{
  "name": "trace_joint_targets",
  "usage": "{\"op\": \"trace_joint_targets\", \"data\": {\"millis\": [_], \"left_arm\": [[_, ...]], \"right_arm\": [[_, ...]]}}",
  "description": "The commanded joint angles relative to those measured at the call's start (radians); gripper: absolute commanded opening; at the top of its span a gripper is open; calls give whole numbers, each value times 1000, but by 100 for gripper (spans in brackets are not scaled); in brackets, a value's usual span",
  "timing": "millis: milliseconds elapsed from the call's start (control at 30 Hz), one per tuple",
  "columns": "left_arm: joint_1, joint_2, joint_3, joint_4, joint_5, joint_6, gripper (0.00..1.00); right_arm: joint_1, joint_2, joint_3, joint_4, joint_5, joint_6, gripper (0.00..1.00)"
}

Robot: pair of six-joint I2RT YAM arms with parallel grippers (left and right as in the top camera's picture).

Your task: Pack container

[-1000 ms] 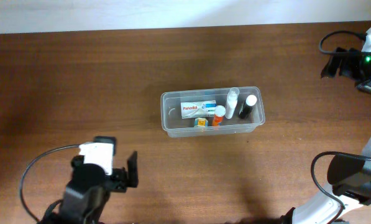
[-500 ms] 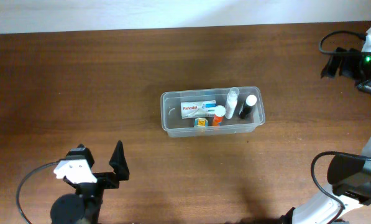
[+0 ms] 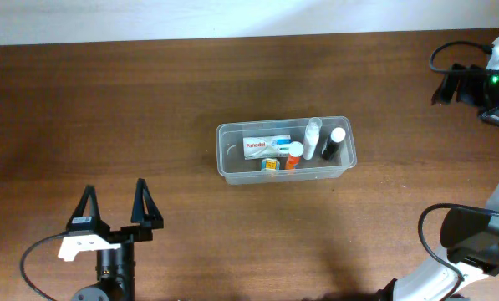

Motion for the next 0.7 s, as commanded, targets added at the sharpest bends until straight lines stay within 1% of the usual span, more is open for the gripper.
{"op": "trace_joint_targets", "data": {"millis": [0, 200, 367, 500, 667], "left_arm": [[27, -14, -33, 52, 11, -6, 99], [63, -14, -93, 154, 11, -6, 99], [64, -25, -155, 246, 11, -6, 99], [64, -24, -230, 414, 13, -6, 99], [66, -24, -227, 392, 8, -6, 99]], "right_arm": [[-2, -8, -2, 0, 8, 5, 98], [-2, -8, -2, 0, 8, 5, 98], [-2, -8, -2, 0, 8, 5, 98], [-2, -8, -2, 0, 8, 5, 98], [-2, -8, -2, 0, 8, 5, 98]]}}
